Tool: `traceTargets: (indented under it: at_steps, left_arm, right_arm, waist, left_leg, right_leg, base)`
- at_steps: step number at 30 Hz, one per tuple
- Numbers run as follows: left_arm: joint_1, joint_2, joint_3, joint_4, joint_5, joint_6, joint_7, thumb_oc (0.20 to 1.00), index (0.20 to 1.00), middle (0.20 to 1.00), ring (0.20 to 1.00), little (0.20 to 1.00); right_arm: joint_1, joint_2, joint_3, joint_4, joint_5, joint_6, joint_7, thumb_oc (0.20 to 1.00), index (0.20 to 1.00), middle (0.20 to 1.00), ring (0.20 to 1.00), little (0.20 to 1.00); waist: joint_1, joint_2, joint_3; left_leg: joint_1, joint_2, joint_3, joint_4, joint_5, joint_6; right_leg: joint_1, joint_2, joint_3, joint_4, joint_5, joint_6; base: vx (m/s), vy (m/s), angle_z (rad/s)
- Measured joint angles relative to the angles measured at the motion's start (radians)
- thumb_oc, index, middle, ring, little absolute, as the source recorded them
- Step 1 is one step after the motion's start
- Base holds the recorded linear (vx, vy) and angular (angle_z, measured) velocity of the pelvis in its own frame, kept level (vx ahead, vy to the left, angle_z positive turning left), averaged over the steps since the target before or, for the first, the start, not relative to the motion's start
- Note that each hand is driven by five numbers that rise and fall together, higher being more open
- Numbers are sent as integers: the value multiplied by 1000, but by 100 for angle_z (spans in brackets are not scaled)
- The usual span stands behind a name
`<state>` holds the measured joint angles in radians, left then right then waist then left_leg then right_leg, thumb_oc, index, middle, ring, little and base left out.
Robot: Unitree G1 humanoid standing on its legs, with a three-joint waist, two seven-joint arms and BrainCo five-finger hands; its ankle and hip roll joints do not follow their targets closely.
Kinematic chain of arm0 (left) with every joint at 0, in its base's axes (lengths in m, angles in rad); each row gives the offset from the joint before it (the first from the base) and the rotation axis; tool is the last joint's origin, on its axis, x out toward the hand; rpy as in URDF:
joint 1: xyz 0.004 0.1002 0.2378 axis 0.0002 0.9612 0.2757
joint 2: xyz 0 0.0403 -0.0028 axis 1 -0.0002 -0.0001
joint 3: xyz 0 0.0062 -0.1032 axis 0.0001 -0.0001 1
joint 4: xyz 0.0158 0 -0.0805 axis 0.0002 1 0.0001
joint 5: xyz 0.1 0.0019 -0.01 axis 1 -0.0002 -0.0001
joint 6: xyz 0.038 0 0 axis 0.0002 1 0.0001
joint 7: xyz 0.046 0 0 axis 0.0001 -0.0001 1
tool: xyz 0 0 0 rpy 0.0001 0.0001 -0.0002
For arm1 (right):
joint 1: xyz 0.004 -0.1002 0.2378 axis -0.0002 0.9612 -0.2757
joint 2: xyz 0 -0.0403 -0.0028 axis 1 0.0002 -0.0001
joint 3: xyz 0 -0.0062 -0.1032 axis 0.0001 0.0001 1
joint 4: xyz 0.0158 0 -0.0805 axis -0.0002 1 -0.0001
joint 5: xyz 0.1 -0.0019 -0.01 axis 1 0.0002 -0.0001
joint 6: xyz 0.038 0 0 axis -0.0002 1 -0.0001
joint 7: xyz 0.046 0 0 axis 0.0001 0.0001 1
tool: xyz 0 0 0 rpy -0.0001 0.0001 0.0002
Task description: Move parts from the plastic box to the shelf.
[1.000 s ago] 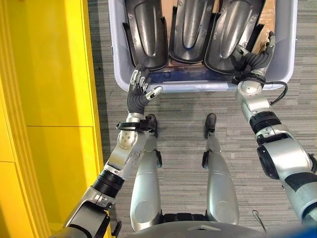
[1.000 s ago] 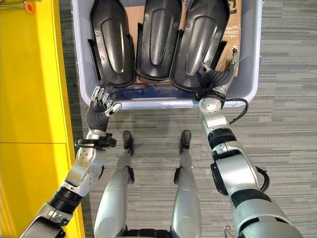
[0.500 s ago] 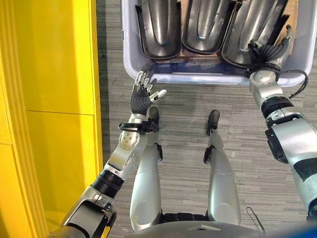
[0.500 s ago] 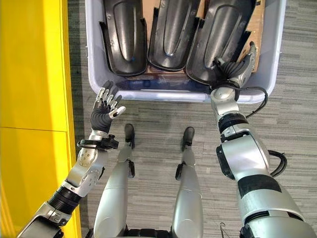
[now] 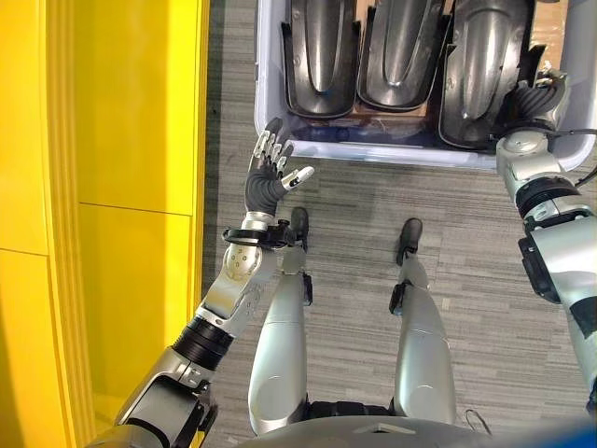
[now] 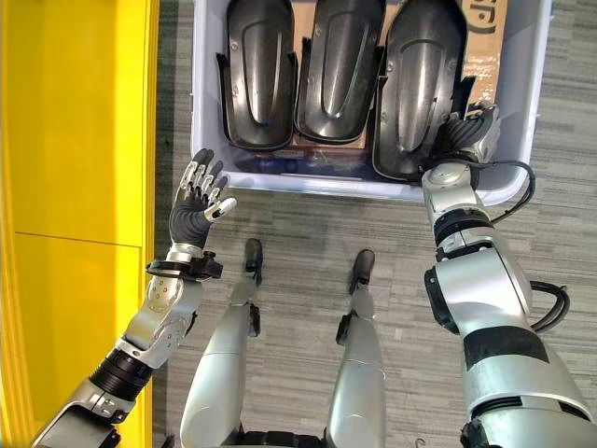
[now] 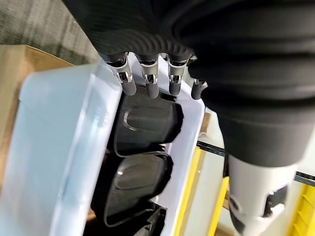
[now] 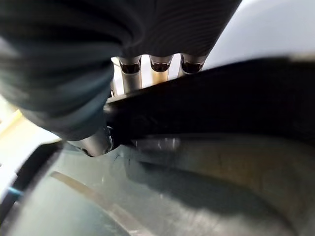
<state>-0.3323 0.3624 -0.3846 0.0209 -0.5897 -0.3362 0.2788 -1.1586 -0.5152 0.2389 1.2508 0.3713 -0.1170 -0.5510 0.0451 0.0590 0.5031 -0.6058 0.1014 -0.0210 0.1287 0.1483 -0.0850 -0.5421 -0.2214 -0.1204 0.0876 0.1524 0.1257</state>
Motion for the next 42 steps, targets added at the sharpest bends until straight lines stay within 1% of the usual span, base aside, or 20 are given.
traceTargets:
  at_steps: [2, 4, 5, 6, 8, 11, 14, 16, 18, 19, 20, 21, 24, 26, 29, 31, 33, 35, 39, 42]
  left_arm:
    - [-1, 1, 2, 0, -12, -1, -9, 1000, 1000, 1000, 1000, 1000]
    - [2, 6, 4, 0, -25, -1, -12, 1000, 1000, 1000, 1000, 1000]
    - [14, 5, 6, 1, -30, 4, -23, 1000, 1000, 1000, 1000, 1000]
    - [31, 5, 9, 1, -30, 5, -34, 1000, 1000, 1000, 1000, 1000]
    - [62, 8, 25, -1, -39, 5, -42, 1000, 1000, 1000, 1000, 1000]
    - [103, 26, 51, -3, -68, 5, -60, 1000, 1000, 1000, 1000, 1000]
    - [153, 41, 80, -20, -76, 7, -86, 1000, 1000, 1000, 1000, 1000]
    - [177, 45, 93, -37, -91, 7, -95, 1000, 1000, 1000, 1000, 1000]
    - [197, 54, 111, -38, -97, 17, -112, 1000, 1000, 1000, 1000, 1000]
    - [201, 59, 109, -38, -97, 24, -124, 1000, 1000, 1000, 1000, 1000]
    - [206, 55, 114, -43, -98, 30, -131, 1000, 1000, 1000, 1000, 1000]
    - [240, 58, 134, -42, -98, 39, -143, 1000, 1000, 1000, 1000, 1000]
    - [292, 53, 148, -55, -98, 50, -169, 1000, 1000, 1000, 1000, 1000]
    - [322, 49, 155, -55, -98, 55, -177, 1000, 1000, 1000, 1000, 1000]
    - [367, 38, 177, -55, -98, 70, -205, 1000, 1000, 1000, 1000, 1000]
    - [397, 34, 198, -56, -97, 71, -214, 1000, 1000, 1000, 1000, 1000]
    - [414, 34, 220, -56, -96, 76, -225, 1000, 1000, 1000, 1000, 1000]
    - [430, 31, 230, -56, -96, 81, -232, 1000, 1000, 1000, 1000, 1000]
    - [460, -9, 250, -56, -96, 89, -236, 1000, 1000, 1000, 1000, 1000]
    - [479, -27, 258, -57, -96, 90, -237, 1000, 1000, 1000, 1000, 1000]
  right_arm:
    - [47, 18, -1, -7, 53, -25, 17, 200, 200, 200, 200, 200]
    - [75, 29, -16, -54, 89, -33, 29, 200, 200, 200, 200, 200]
    - [137, 37, -57, -143, 122, -31, 47, 200, 200, 200, 200, 200]
    - [182, 46, -72, -182, 130, -32, 55, 200, 200, 200, 200, 200]
    - [258, 63, -84, -259, 170, -42, 66, 200, 200, 200, 200, 200]
    - [351, 84, -89, -422, 198, -71, 73, 200, 200, 200, 200, 200]
    - [479, 86, -93, -685, 215, -95, 89, 200, 200, 200, 200, 200]
    - [535, 99, -96, -776, 222, -128, 108, 200, 200, 200, 200, 200]
    - [590, 152, -101, -850, 234, -161, 124, 200, 200, 200, 200, 200]
    - [606, 163, -104, -854, 234, -168, 134, 200, 200, 200, 200, 200]
    - [657, 181, -120, -936, 247, -164, 143, 200, 200, 200, 200, 200]
    - [742, 219, -106, -1024, 248, -183, 173, 200, 200, 200, 200, 200]
    - [817, 229, -89, -1100, 249, -184, 225, 200, 200, 200, 200, 200]
    - [874, 228, -91, -1143, 238, -183, 244, 200, 200, 200, 200, 200]
    - [983, 225, -91, -1223, 233, -183, 294, 200, 200, 200, 200, 200]
    - [1049, 224, -92, -1248, 233, -183, 323, 200, 200, 200, 200, 200]
    - [1098, 220, -93, -1266, 233, -181, 354, 200, 200, 200, 200, 200]
    - [1123, 220, -91, -1270, 235, -173, 380, 200, 200, 200, 200, 200]
    - [1139, 217, -87, -1271, 244, -158, 423, 200, 200, 200, 200, 200]
    - [1138, 202, -79, -1280, 247, -150, 440, 200, 200, 200, 200, 200]
  waist:
    - [-2, 13, -21]
    - [-3, 14, -23]
    - [-6, 14, -21]
    - [-8, 14, -21]
    - [-13, 12, -23]
    - [-27, 10, -24]
    - [-45, 5, -25]
    - [-55, -10, -35]
    - [-64, -49, -67]
    - [-70, -68, -84]
    - [-76, -69, -84]
    - [-74, -76, -96]
    - [-74, -76, -119]
    - [-78, -76, -149]
    - [-85, -79, -177]
    - [-88, -81, -220]
    - [-93, -83, -241]
    - [-98, -84, -271]
    - [-101, -85, -297]
    - [-93, -83, -311]
  left_leg:
    - [5, 0, -10, 0, -6, -2]
    - [9, 0, -12, 0, -7, 0]
    - [31, 1, -15, -5, -10, 3]
    - [51, 2, -16, -6, -12, 1]
    - [91, 3, -16, -7, -18, -4]
    - [122, 5, -16, -9, -28, 2]
    - [164, 12, -16, -23, -27, 1]
    - [180, 15, -15, -26, -30, -2]
    - [188, 22, -12, -32, -32, -5]
    - [189, 25, -13, -39, -29, -9]
    - [204, 31, -13, -49, -27, -12]
    - [250, 31, -4, -70, -26, -14]
    - [304, 38, 9, -107, -24, -19]
    - [322, 40, 9, -125, -25, -27]
    - [395, 43, 14, -161, -20, -24]
    - [423, 50, 17, -182, -19, -29]
    - [460, 59, 21, -200, -18, -33]
    - [482, 68, 33, -206, -24, -40]
    - [556, 83, 36, -215, -33, -45]
    - [576, 93, 26, -208, -37, -49]
  right_leg:
    - [11, 0, -3, 0, -12, -3]
    - [15, 1, -4, 0, -11, -3]
    - [40, 2, -9, 0, -12, -1]
    - [64, 2, -17, -2, -13, 2]
    - [108, 2, -23, -7, -22, 1]
    - [140, 3, -24, -12, -24, 1]
    - [185, 7, -28, -28, -23, 2]
    - [203, 12, -29, -38, -23, 1]
    - [208, 21, -29, -49, -23, -2]
    - [210, 24, -28, -56, -21, -6]
    - [228, 25, -33, -64, -18, -3]
    - [273, 28, -31, -93, -11, -3]
    - [321, 32, -30, -130, -6, -3]
    - [340, 35, -32, -146, -7, -4]
    - [402, 38, -33, -167, -7, -2]
    - [422, 45, -32, -179, -10, -2]
    - [452, 50, -33, -179, -19, -4]
    - [467, 56, -31, -178, -25, -5]
    - [532, 71, -31, -167, -50, -10]
    - [553, 87, -40, -150, -65, -16]
  base:
    - [6, -11, 8]
    - [10, -18, 2]
    - [23, -31, 8]
    - [16, -25, 11]
    - [18, -23, 6]
    - [26, -32, 0]
    - [23, -43, 0]
    - [19, -31, -5]
    - [26, -38, -10]
    - [37, -53, 2]
    - [53, -59, -1]
    - [45, -28, -4]
    - [52, -31, -8]
    - [49, -29, 0]
    - [48, -39, -3]
    - [46, -48, -8]
    - [44, -45, -5]
    - [55, -67, -8]
    - [31, -82, -2]
    - [-34, -117, 11]
